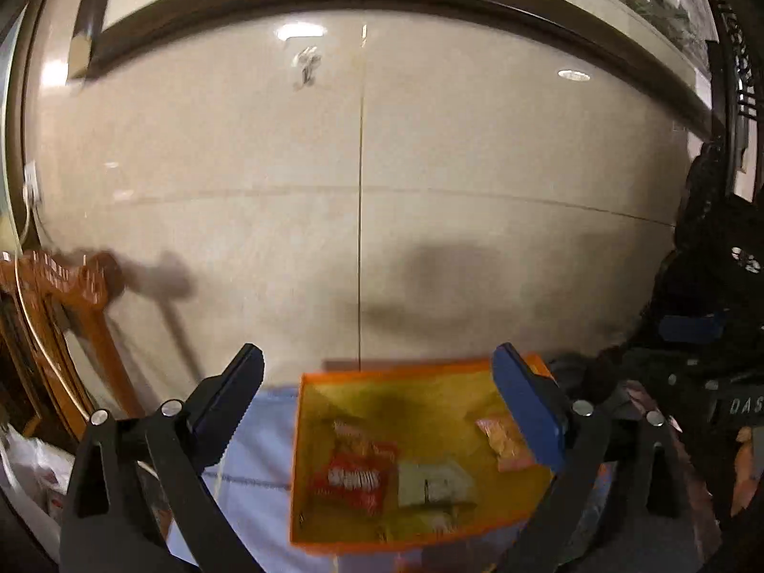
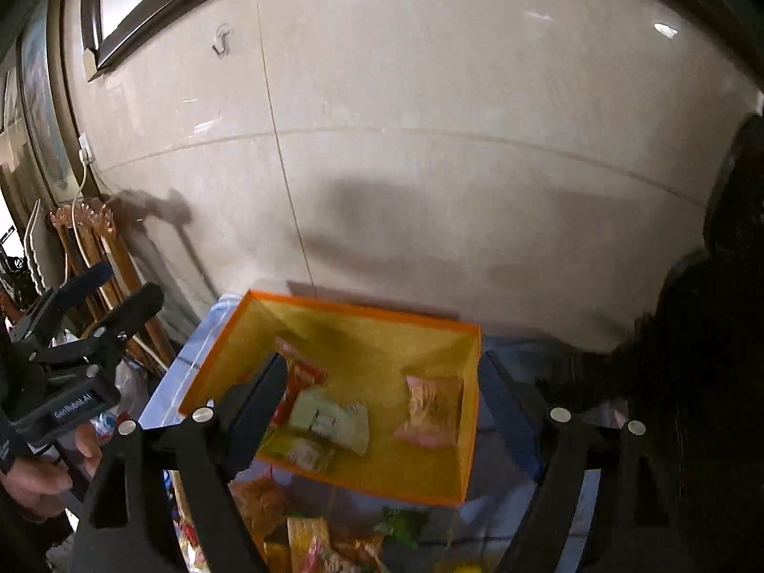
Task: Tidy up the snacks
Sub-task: 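Grasp a red-edged snack with the right tool while the left tool grasps a cake pack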
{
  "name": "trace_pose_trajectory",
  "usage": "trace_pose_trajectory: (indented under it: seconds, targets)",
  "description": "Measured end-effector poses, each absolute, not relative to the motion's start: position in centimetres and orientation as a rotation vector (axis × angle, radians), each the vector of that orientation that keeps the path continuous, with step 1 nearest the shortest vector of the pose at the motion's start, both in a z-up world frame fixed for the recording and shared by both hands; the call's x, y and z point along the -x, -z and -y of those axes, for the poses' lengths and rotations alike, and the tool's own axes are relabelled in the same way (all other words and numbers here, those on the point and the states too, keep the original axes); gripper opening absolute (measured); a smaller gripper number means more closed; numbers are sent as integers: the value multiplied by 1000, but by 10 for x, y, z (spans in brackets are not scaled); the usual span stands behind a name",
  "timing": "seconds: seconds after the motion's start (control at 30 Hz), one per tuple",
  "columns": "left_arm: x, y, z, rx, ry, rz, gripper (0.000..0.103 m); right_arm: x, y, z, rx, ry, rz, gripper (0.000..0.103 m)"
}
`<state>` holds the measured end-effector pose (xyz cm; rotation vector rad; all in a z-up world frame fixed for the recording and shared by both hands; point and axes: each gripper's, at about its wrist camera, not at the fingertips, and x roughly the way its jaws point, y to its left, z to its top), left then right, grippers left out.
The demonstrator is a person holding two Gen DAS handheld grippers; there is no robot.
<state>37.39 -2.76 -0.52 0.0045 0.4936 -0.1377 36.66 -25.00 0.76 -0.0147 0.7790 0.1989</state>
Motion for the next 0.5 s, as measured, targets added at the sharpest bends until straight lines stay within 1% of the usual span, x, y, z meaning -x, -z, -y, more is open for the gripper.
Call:
trace_pose_trajectory:
  seconds: [0.13, 0.2, 0.27, 0.4, 0.5]
  targets:
    - [-334, 41, 16, 1, 174, -549, 94, -328, 12, 237, 7, -225, -809, 82]
    - [-307, 62, 17, -43, 205, -574, 94, -298, 29, 235, -3, -234, -826, 85]
    - [-274, 90, 14, -79, 243, -600, 94, -263, 57, 235, -32, -231, -861, 90]
    - [-230, 152, 9, -99, 275, -697, 94, -198, 135, 232, -153, -239, -1017, 90]
    - [-211, 186, 12, -119, 277, -741, 94, -163, 184, 227, -188, -231, -1135, 90]
